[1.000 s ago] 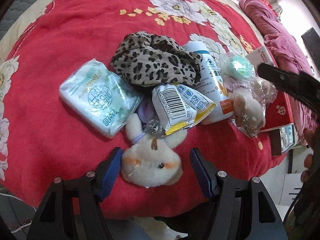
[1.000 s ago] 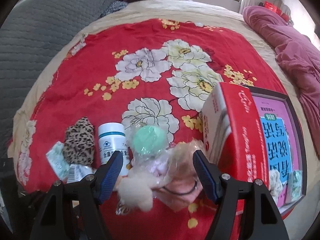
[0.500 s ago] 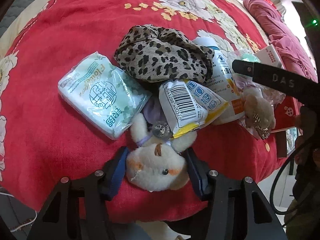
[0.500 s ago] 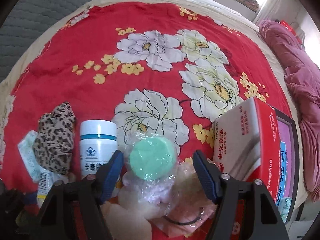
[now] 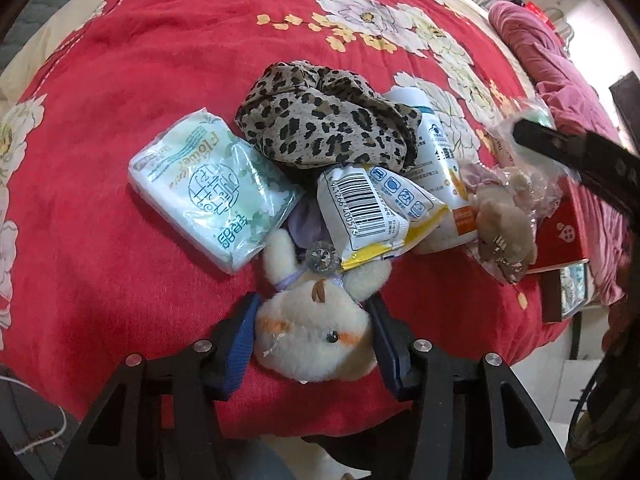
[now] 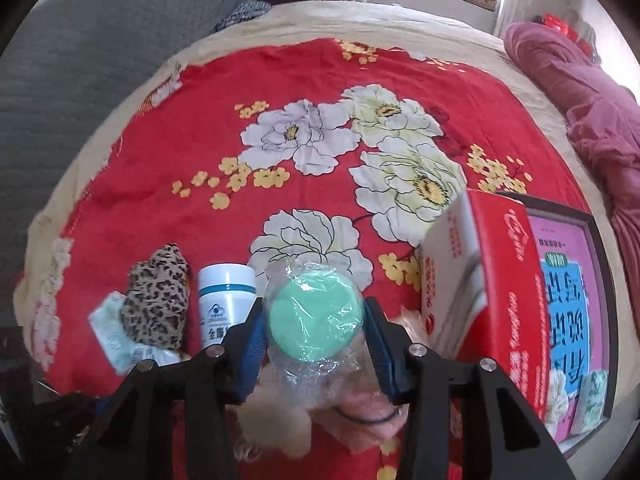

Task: Organize soft objects
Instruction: 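Grasp the white plush toy with the left tool while the right tool grasps the bagged green sponge, then carry the plush toy and green sponge with both tools over the pink book box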

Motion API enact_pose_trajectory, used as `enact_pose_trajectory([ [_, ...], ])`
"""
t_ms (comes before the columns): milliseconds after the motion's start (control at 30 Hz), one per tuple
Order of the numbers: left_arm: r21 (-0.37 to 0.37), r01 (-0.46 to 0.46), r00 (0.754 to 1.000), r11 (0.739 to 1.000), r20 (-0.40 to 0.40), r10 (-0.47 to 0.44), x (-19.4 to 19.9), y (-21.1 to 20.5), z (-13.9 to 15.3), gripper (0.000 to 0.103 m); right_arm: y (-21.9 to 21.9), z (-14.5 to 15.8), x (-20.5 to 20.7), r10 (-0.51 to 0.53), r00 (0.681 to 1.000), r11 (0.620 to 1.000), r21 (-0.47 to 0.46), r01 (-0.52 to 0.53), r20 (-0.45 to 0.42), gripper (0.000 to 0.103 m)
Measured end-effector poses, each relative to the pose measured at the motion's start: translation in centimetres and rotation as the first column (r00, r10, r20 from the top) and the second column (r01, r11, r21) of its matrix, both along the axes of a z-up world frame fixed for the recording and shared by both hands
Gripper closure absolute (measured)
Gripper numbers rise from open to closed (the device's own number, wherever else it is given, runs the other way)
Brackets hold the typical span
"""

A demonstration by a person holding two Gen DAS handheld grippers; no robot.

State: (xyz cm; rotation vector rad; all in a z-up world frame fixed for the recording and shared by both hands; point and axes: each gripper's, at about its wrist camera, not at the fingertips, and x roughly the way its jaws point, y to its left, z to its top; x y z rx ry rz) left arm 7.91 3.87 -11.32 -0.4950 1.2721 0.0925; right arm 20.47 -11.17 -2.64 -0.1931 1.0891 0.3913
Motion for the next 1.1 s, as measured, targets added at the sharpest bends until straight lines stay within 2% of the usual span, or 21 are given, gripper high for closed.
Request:
enact_pose_trajectory([
  [600, 0.019, -0.01, 0.997, 1.0, 0.074, 0.008, -2.3, 0.0, 4.6, 0.05, -3.1, 3.8, -2.3, -0.04, 0.999, 0.993, 0.11, 0.035, 0.037, 0.057],
  [1100, 0.045, -0.027, 0.988, 0.999, 0.154, 0.019, -2.9, 0.0, 9.0, 0.05, -4.1, 5.3, -2.6, -0.045, 0.997, 0.986, 0.161, 0.035, 0.057, 0.057],
])
